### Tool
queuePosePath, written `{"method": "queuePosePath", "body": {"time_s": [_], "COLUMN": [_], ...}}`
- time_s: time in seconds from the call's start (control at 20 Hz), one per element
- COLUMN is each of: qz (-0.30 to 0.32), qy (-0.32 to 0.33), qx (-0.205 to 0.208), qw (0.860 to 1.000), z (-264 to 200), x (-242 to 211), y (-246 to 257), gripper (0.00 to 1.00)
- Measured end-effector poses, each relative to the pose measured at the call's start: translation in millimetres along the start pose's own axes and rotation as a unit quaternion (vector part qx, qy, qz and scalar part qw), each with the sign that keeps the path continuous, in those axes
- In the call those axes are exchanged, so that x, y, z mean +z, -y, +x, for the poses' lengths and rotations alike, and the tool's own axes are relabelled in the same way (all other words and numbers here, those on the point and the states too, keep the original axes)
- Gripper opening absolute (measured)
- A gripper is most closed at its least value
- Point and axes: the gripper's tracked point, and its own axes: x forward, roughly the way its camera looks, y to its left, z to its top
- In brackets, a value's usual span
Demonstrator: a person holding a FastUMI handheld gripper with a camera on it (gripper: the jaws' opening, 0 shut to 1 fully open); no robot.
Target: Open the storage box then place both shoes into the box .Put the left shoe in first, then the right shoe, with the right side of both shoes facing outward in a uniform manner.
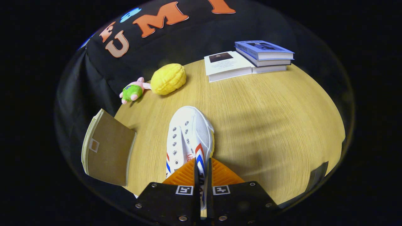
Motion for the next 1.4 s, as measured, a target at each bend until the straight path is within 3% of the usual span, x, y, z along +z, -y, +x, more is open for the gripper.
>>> {"method": "queuePosePath", "body": {"time_s": [0.3, 0.5, 0.85, 1.4], "qz": [-0.047, -0.06, -0.125, -0.179], "qy": [0.024, 0.043, 0.079, 0.062], "qx": [0.04, 0.092, 0.166, 0.222], "qw": [0.998, 0.993, 0.975, 0.957], "z": [-24, -44, -76, -52], "x": [20, 34, 50, 23], "y": [-79, -144, -260, -362], "gripper": [0.08, 0.08, 0.08, 0.08]}}
